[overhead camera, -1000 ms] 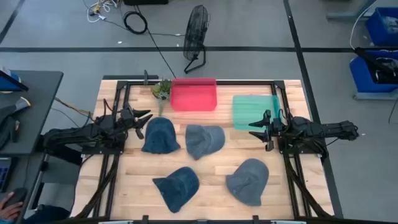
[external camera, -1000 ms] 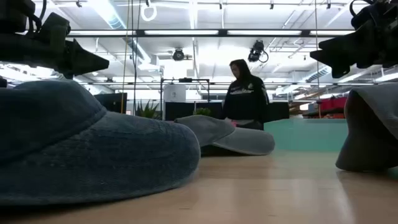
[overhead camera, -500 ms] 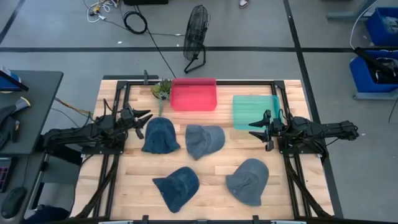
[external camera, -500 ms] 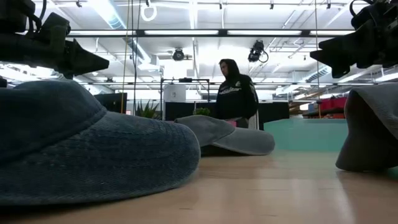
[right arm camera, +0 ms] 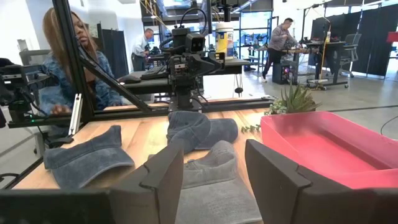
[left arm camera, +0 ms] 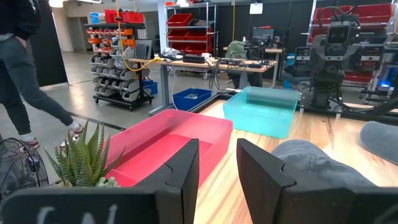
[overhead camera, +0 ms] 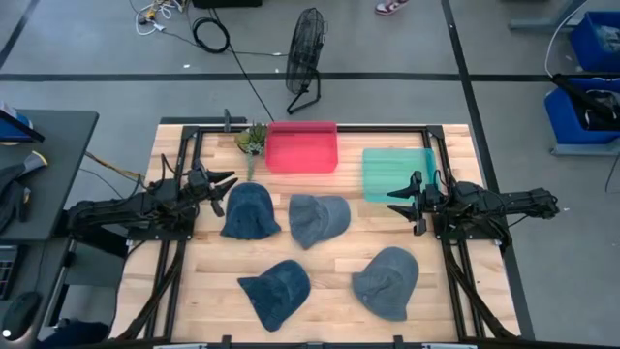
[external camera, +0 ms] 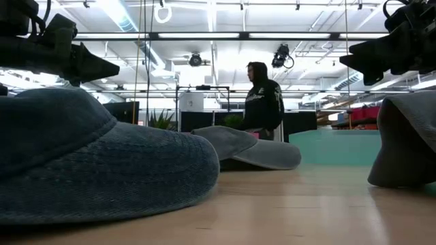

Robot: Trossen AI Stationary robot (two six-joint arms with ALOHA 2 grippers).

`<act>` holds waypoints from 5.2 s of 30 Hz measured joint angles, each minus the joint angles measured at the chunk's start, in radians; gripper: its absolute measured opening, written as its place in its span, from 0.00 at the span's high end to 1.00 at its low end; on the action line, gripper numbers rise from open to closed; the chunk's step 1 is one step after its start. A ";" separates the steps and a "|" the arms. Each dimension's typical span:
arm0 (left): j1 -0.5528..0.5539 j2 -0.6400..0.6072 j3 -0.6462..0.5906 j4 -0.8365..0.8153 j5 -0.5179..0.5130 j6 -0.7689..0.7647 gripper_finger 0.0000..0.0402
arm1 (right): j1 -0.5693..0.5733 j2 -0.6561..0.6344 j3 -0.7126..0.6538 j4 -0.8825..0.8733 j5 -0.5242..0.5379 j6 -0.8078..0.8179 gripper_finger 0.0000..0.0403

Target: Pick & Place hat

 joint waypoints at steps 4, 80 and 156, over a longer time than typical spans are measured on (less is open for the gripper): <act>0.000 0.000 0.000 0.000 0.000 0.000 0.73 | 0.000 0.000 0.000 0.000 0.000 0.000 0.56; 0.000 0.000 0.000 0.000 0.000 0.000 0.73 | 0.000 0.000 0.000 0.000 0.000 0.000 0.56; -0.046 0.769 0.662 -0.047 0.227 0.189 0.72 | 0.169 0.918 1.008 -0.757 -0.259 0.434 0.49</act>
